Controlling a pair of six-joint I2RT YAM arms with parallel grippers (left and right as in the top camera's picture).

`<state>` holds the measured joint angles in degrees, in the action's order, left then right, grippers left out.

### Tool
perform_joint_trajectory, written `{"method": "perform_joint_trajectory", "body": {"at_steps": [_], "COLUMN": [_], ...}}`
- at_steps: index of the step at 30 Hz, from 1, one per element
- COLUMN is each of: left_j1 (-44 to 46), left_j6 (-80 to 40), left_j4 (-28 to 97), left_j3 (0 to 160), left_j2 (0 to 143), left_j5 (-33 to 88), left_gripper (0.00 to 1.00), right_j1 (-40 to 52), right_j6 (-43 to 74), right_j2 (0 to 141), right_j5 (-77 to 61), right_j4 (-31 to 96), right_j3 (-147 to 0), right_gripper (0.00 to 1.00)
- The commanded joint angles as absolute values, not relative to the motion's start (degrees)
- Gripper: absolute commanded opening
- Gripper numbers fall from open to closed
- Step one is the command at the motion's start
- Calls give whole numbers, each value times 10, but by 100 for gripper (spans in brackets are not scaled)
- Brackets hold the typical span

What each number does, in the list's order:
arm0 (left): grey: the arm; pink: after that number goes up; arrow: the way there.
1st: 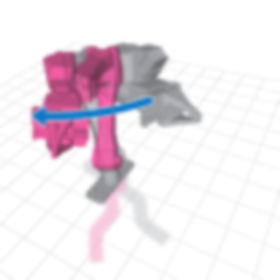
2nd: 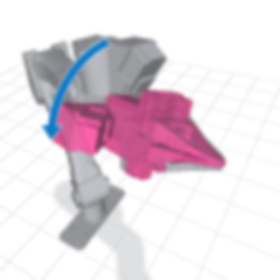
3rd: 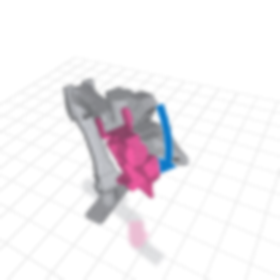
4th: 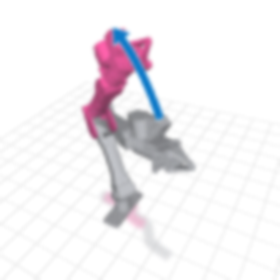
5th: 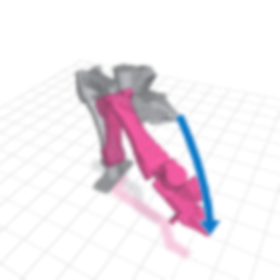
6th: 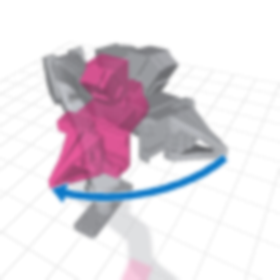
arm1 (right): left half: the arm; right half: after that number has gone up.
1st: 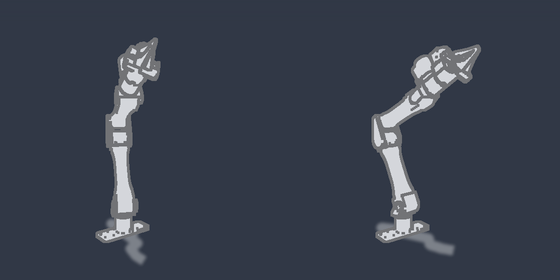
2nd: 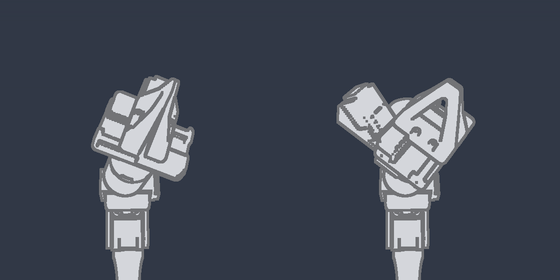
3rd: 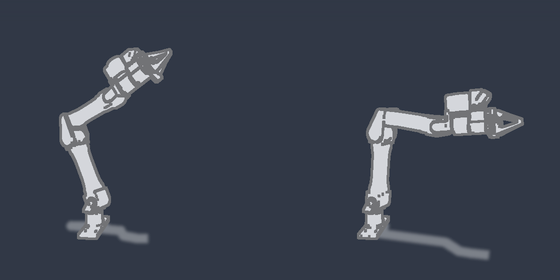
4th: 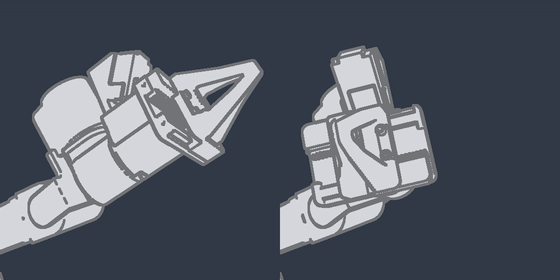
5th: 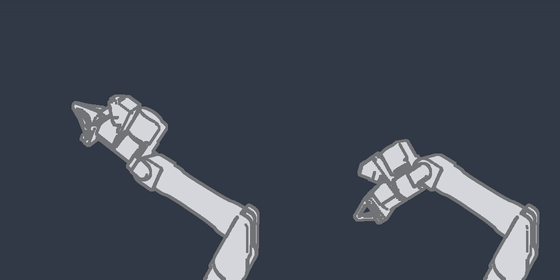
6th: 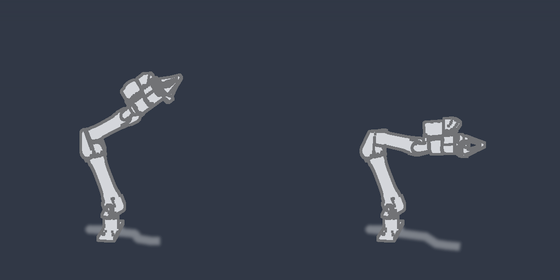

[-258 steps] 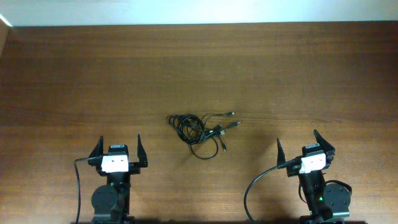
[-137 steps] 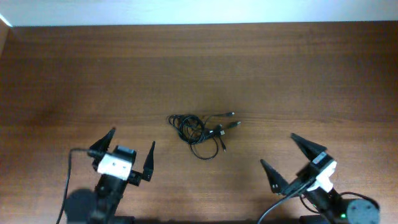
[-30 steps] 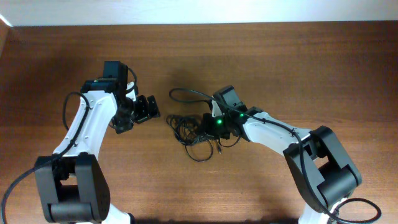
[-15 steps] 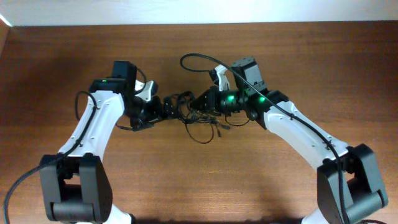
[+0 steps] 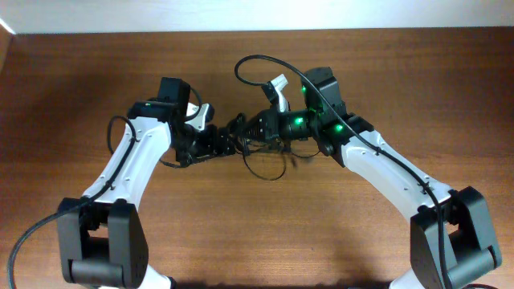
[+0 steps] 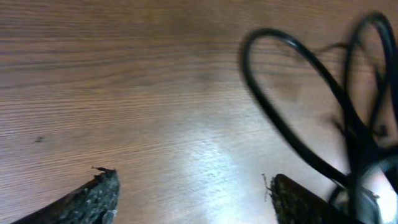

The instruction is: Untangle cables

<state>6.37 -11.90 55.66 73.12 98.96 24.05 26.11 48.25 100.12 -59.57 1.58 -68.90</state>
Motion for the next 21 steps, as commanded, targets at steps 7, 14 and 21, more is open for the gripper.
{"method": "perform_joint_trajectory", "body": {"at_steps": [7,14,21], "left_j1": [17,-50,-6], "left_j6": [-102,14,13], "left_j4": [549,554,547], "left_j3": [740,740,740], "left_j2": [994,994,994], "left_j5": [308,558,515], "left_gripper": [82,89,91], "right_j1": [252,238,239], "right_j6": [453,478,567], "right_j2": [978,978,978], "right_j5": [-533,-559,-586], "right_j4": [120,116,48], "right_j3": [-702,-702,-702], "right_gripper": [4,4,4]}}
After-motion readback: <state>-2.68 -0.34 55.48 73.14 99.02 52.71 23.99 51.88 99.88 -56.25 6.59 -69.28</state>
